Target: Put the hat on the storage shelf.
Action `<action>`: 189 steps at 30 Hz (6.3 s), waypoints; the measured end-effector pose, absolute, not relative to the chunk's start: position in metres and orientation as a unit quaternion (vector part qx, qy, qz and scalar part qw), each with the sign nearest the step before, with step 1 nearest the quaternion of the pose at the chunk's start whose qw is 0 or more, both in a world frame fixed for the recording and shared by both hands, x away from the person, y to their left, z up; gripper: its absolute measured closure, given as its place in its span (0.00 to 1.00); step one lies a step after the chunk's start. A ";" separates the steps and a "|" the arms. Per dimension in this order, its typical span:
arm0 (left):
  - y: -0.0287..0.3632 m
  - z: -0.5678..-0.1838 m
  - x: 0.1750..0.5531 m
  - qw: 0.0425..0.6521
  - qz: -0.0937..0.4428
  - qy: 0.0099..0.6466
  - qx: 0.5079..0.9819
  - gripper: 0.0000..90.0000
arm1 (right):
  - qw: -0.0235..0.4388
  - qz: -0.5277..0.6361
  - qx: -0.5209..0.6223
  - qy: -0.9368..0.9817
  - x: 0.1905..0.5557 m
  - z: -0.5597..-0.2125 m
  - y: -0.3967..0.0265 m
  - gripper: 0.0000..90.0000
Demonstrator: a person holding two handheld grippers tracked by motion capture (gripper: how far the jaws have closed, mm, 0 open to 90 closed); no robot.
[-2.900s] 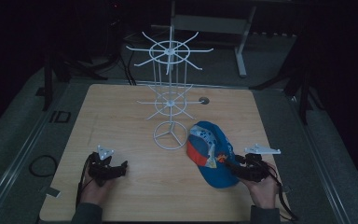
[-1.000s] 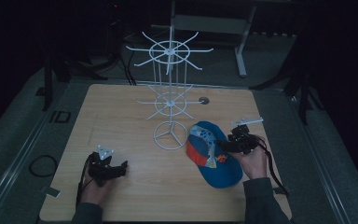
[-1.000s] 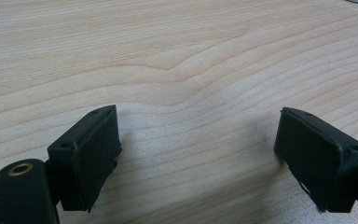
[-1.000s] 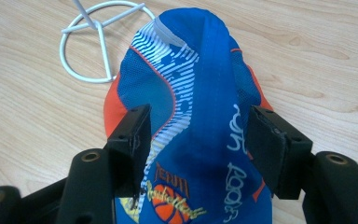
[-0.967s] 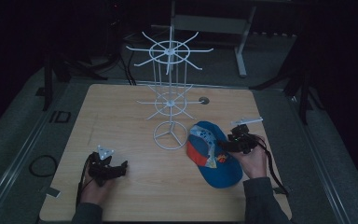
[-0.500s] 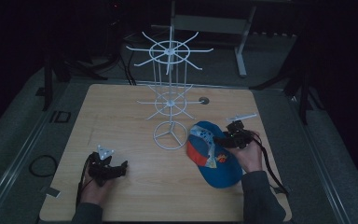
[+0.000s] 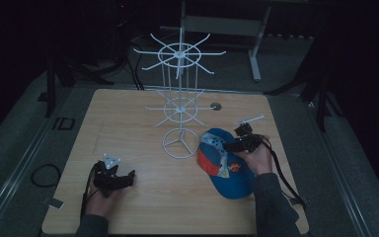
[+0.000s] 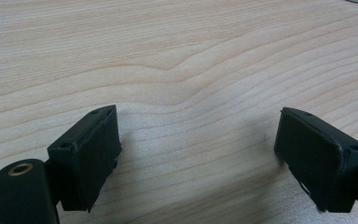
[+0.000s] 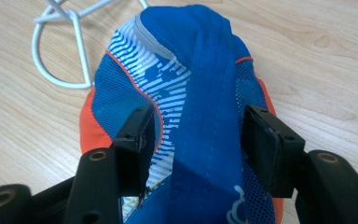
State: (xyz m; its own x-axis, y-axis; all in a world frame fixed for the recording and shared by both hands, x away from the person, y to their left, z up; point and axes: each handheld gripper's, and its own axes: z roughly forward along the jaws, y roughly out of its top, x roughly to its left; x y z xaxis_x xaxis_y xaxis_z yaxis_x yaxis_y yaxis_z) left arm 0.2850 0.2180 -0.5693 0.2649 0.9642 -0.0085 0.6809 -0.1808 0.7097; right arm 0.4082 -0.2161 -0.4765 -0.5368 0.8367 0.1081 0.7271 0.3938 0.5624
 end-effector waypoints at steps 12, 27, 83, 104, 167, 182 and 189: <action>0.218 -0.569 0.285 0.308 0.230 0.561 0.733 0.16 | 0.081 0.252 0.470 0.842 0.419 -0.484 -0.208 0.53; 0.218 -0.569 0.285 0.308 0.230 0.561 0.733 0.16 | 0.061 0.217 0.469 0.854 0.429 -0.493 -0.200 0.68; 0.218 -0.569 0.285 0.309 0.230 0.561 0.733 0.16 | 0.113 0.330 0.381 0.856 0.342 -0.442 -0.225 0.97; 0.218 -0.569 0.285 0.309 0.230 0.561 0.732 0.16 | 0.138 0.395 0.382 0.824 0.334 -0.406 -0.244 0.98; 0.218 -0.569 0.285 0.308 0.230 0.561 0.733 0.16 | 0.160 0.523 0.309 0.778 0.285 -0.336 -0.245 0.97; 0.218 -0.569 0.285 0.308 0.230 0.561 0.733 0.16 | 0.167 0.539 0.300 0.770 0.285 -0.324 -0.235 0.97; 0.218 -0.569 0.285 0.308 0.230 0.561 0.733 0.16 | 0.164 0.557 0.300 0.757 0.290 -0.317 -0.232 0.97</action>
